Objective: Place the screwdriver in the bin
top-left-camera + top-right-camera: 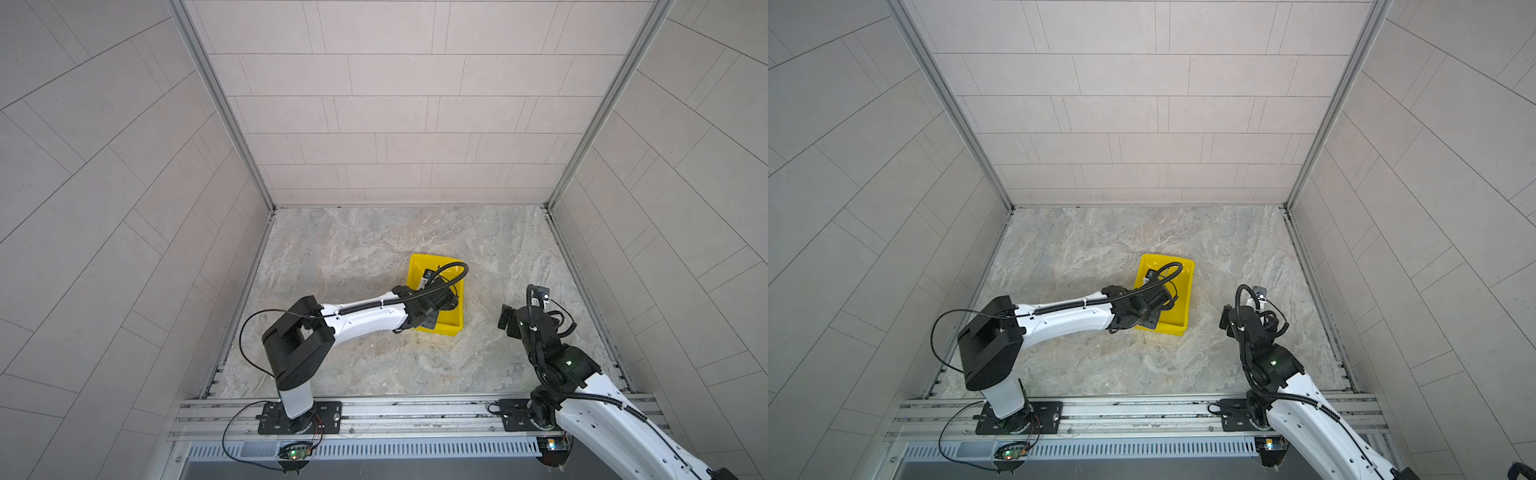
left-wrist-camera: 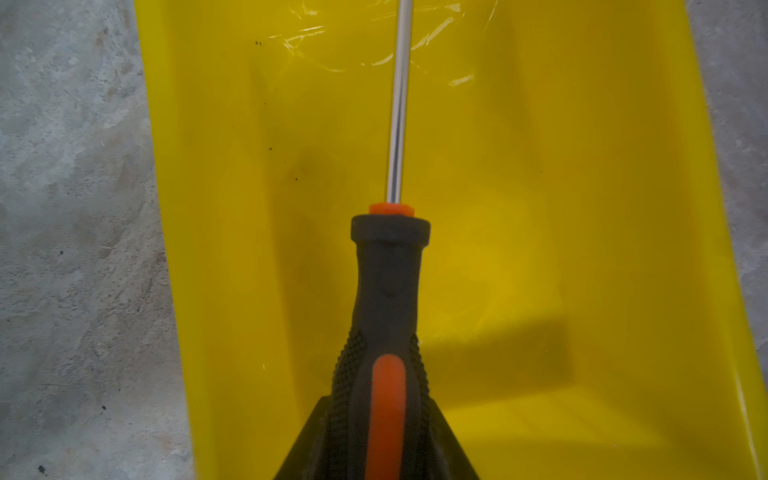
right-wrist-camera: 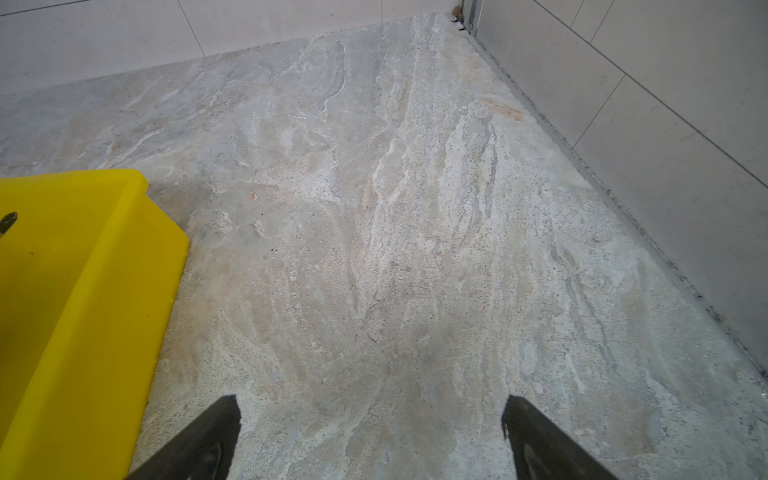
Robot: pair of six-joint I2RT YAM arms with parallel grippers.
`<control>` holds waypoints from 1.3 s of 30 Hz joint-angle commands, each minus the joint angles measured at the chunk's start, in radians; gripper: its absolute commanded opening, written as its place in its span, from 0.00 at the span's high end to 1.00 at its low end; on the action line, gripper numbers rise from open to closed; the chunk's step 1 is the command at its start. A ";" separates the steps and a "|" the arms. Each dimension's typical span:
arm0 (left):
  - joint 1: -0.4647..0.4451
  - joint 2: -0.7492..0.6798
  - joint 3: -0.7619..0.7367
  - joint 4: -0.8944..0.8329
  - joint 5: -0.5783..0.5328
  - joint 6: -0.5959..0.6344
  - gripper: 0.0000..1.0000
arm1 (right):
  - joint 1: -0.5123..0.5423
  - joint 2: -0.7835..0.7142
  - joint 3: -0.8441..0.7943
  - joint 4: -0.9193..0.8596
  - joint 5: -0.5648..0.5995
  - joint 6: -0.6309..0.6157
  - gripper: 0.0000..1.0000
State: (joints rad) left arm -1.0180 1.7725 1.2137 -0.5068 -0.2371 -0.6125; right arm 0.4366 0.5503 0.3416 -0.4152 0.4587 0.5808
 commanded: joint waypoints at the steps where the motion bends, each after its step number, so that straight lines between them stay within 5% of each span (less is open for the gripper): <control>1: -0.014 0.031 0.046 -0.031 -0.035 -0.006 0.81 | 0.004 -0.011 0.000 -0.002 0.010 0.007 0.01; 8: -0.016 0.042 0.074 -0.071 -0.053 0.011 0.77 | 0.004 -0.012 0.000 -0.008 0.015 0.010 0.01; 14: -0.016 0.029 0.079 -0.073 -0.059 0.005 0.57 | 0.004 -0.013 0.000 -0.008 0.014 0.010 0.01; 22: -0.017 -0.028 0.087 -0.119 -0.071 0.000 0.43 | 0.004 -0.016 0.002 -0.013 0.014 0.011 0.01; 27: -0.003 -0.147 0.082 -0.222 -0.178 -0.015 0.35 | 0.004 -0.028 -0.001 -0.017 0.011 0.013 0.01; 30: 0.045 -0.263 0.000 -0.247 -0.269 0.005 0.33 | 0.003 -0.034 -0.003 -0.023 0.009 0.013 0.01; 35: 0.271 -0.507 -0.298 -0.173 -0.239 -0.056 0.31 | 0.004 -0.045 -0.004 -0.030 0.010 0.015 0.01; 39: 0.318 -0.679 -0.535 -0.112 -0.392 -0.160 0.31 | 0.004 -0.046 -0.003 -0.037 0.009 0.017 0.01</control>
State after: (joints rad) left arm -0.6930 1.1591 0.7765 -0.6235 -0.5262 -0.6895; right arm 0.4366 0.5102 0.3416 -0.4255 0.4557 0.5816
